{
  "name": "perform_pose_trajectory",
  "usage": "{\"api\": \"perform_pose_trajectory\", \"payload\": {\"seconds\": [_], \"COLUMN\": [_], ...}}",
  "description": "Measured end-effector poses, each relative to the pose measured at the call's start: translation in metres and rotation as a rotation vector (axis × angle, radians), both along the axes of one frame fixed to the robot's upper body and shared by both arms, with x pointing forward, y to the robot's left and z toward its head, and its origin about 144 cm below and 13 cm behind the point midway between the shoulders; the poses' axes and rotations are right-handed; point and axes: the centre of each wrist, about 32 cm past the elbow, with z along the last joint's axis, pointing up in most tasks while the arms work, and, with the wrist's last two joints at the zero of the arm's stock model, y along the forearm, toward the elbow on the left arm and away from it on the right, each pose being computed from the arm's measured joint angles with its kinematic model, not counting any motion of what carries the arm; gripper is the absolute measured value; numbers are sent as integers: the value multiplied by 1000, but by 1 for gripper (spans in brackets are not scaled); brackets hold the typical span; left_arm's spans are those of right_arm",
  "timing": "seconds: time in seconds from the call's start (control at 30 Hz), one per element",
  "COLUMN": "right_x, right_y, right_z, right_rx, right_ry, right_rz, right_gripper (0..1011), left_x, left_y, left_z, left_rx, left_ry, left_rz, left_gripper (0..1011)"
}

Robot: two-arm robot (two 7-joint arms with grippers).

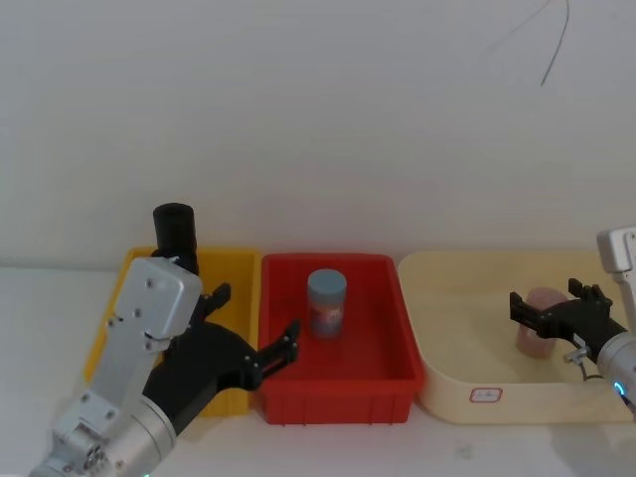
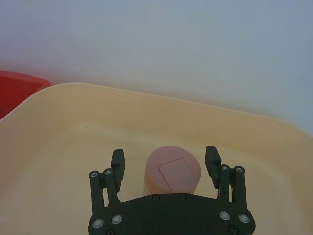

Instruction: Pick up the garbage bag with the one hand and transfer it to the other hand.

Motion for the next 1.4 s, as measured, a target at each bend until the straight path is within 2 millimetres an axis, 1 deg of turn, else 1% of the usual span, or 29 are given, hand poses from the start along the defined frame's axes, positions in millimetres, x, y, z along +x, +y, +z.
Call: {"api": "perform_pose_trajectory", "payload": {"seconds": [0.33,0.4,0.6,0.7,0.8,0.87,1.1,1.27,1.4], "right_x": [0,0,0,0,0,0,0,0,0], "right_y": [0,0,0,0,0,0,0,0,0], "right_z": [0,0,0,0,0,0,0,0,0], "right_rx": [0,0,0,0,0,0,0,0,0], "right_ry": [0,0,0,0,0,0,0,0,0], "right_rz": [0,0,0,0,0,0,0,0,0], "right_gripper": [1001,1001,1001,1001,1001,1001,1001,1001,1001], "left_x": [-16,-24,-37,-45,-49,-52,-53,-47,-41], "left_y": [5,8,15,23,30,39,61,74,80], "left_z": [3,3,3,1,0,-2,-7,-10,-12], "left_rx": [-24,-37,-60,-78,-88,-95,-108,-108,-108], "left_ry": [53,72,100,118,127,135,143,146,147], "left_rz": [69,103,168,221,251,279,317,313,292], "left_gripper": [1001,1001,1001,1001,1001,1001,1001,1001,1001]}}
